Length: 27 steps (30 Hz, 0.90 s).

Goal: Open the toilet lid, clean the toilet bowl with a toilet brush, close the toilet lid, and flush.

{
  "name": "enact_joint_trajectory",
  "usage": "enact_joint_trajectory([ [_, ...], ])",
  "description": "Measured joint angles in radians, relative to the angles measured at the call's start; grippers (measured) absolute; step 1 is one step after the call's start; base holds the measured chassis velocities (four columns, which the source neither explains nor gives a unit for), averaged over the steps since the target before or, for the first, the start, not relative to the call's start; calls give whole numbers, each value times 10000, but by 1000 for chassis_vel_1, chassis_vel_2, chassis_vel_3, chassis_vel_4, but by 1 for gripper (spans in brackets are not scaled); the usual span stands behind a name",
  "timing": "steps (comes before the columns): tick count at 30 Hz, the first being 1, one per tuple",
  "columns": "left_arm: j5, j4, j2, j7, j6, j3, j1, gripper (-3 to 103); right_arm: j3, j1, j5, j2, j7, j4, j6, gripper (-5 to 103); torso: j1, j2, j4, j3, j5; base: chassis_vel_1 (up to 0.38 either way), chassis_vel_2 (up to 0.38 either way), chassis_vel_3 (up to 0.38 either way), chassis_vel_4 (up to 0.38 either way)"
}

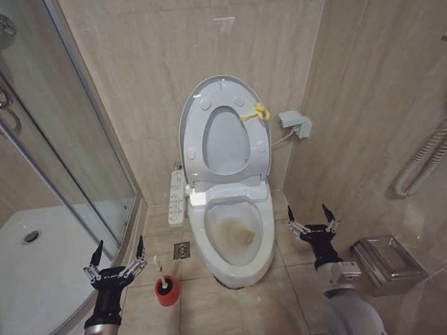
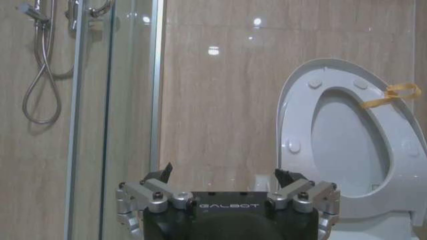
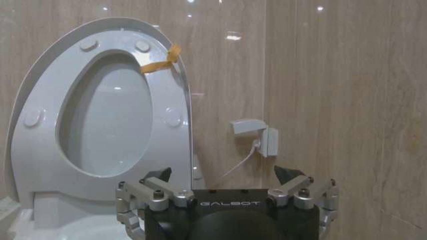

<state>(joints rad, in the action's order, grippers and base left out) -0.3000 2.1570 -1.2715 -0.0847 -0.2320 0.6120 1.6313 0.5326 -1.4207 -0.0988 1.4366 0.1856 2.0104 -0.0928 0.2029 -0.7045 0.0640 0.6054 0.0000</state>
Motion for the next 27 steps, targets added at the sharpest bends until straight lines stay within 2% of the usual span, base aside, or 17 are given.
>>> enact_joint_trajectory([
  [22,1,-5,-5,2,31,-3,-24,100,0,0,0,0,0,0,0,100,0,0,-1,0,0,0,0,0,0],
  [24,41,-102,-79,74,383,-88,-296,100,-1,0,0,0,0,0,0,100,0,0,-3,0,2,0,0,0,0],
  [26,127,-288,-214,213,1014,-246,-789,100,-1,0,0,0,0,0,0,100,0,0,0,0,0,0,0,0,0],
  [27,127,-288,-214,213,1014,-246,-789,100,-1,0,0,0,0,0,0,100,0,0,0,0,0,0,0,0,0],
])
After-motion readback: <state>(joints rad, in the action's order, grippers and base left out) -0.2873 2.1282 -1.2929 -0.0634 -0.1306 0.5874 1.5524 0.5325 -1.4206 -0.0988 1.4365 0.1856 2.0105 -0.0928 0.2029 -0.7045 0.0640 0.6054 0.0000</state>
